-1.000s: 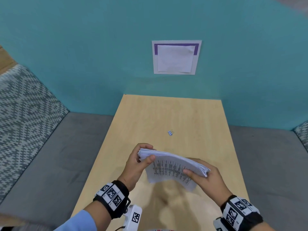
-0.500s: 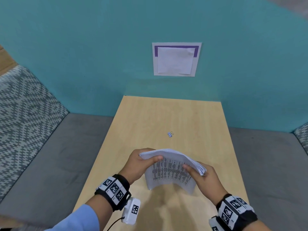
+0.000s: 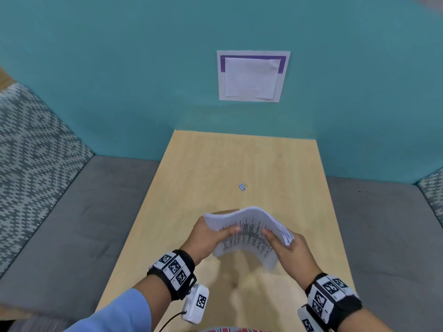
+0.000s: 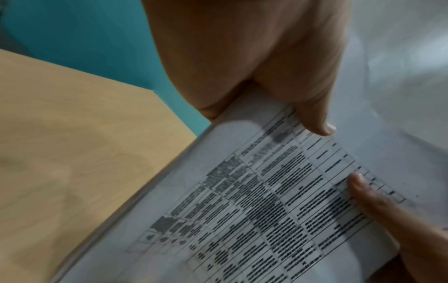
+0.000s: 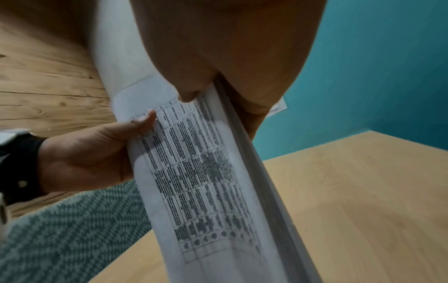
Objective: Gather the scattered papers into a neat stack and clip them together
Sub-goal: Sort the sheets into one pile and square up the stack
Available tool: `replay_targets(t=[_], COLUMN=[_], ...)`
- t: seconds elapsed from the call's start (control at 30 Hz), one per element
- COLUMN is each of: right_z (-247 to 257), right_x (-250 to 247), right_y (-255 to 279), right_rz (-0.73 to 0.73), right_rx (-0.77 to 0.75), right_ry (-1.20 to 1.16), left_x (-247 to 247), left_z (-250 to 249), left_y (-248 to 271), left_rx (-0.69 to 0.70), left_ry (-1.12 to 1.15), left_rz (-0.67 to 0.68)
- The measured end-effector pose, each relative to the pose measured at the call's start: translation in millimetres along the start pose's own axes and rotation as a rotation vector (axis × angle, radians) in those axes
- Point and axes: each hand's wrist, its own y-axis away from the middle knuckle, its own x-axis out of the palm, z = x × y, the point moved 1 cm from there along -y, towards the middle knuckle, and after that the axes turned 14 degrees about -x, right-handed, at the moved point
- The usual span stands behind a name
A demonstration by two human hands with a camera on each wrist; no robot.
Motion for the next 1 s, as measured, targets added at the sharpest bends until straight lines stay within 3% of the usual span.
replay_targets(t=[0.07, 0.2, 0.3, 0.43, 0.53, 0.83, 1.0], right_z=[-1, 16, 9, -20, -18, -48, -22], right_x=[-4, -8, -6, 6, 6, 0, -10], right_y=[-2, -4, -3, -2, -9, -18, -21], right_rz=[0.012, 0.029, -0.004, 0.011, 0.01, 0.026, 0.073], right_rx=[0.004, -0.104, -0.105, 0.106, 0.155, 0.136, 0.143], right_ry=[0.043, 0.042, 0.045, -0.002, 0.027, -0.013, -0.136], left_x=[1, 1, 5, 10, 5, -7, -15], left_z=[-5, -13, -9, 8, 9, 9, -6], left_y=[-1, -3, -6, -14, -19, -28, -26], left_rx=[0.014, 0.072, 0.087, 0.049, 0.054, -0.002, -0.033], left_ry=[0.05, 0.083, 0.056, -0.069, -0.06, -0.018, -0.09], left_rz=[-0.103, -0.159, -0.161, -0.154, -0.157, -0.15, -0.082])
